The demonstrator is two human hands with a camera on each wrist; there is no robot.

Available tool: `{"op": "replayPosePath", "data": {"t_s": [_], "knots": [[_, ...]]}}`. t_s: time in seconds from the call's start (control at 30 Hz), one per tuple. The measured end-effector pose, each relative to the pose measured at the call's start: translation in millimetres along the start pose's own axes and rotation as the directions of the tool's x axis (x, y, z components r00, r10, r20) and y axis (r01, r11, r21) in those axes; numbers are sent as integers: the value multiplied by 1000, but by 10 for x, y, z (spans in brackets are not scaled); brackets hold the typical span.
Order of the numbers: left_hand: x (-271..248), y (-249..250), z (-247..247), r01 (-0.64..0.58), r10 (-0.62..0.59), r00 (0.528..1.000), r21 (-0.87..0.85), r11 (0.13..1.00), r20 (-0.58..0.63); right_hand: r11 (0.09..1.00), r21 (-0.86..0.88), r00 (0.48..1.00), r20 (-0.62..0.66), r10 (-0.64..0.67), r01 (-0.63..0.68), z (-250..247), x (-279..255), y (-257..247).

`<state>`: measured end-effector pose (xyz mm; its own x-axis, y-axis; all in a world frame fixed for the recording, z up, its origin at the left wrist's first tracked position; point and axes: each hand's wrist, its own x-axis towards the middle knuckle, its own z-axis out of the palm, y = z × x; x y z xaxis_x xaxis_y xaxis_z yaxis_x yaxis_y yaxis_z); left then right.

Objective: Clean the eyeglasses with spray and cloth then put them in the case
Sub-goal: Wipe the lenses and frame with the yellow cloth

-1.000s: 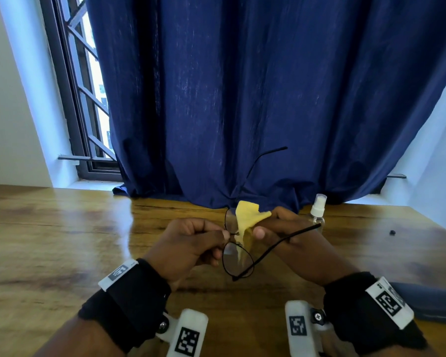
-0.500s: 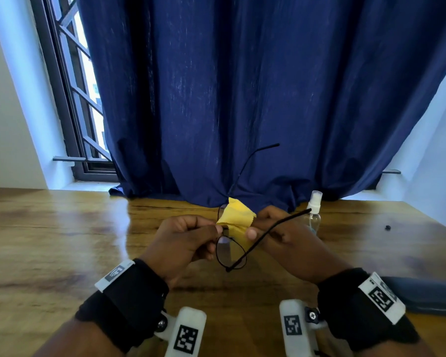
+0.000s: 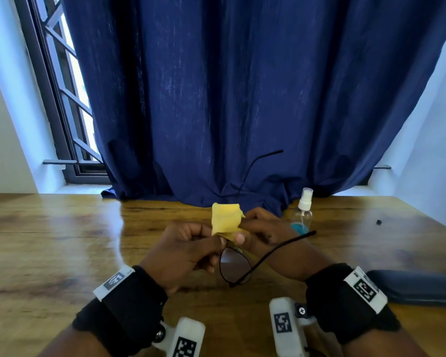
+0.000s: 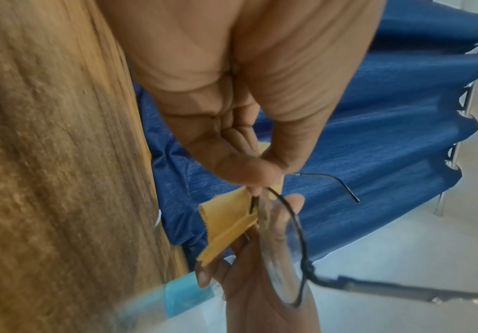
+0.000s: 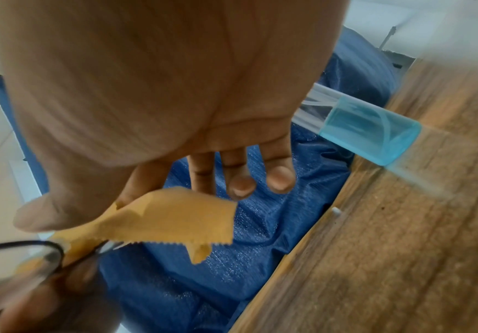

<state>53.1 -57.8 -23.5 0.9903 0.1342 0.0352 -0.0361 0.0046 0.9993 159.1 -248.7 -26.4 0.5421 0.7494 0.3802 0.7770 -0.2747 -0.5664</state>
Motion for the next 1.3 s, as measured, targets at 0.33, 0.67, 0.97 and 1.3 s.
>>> {"op": "replayPosePath", "data": {"t_s": [0.33, 0.67, 0.97, 1.3], "knots": [[56, -27, -96, -46, 34, 994, -114, 992, -104, 999, -36, 977, -210, -46, 39, -32, 27, 78], [108, -47, -161, -108, 91, 970, -63, 992, -227, 965, 259, 965, -260, 22, 48, -37, 13, -45], [35, -60, -10, -191, 192, 971, 21, 981, -139, 995, 98, 979, -201, 43, -24, 105, 35, -22], [13, -46, -6, -210, 223, 964, 100, 973, -144, 988, 136, 993, -92, 81, -68, 124, 27, -47]]}}
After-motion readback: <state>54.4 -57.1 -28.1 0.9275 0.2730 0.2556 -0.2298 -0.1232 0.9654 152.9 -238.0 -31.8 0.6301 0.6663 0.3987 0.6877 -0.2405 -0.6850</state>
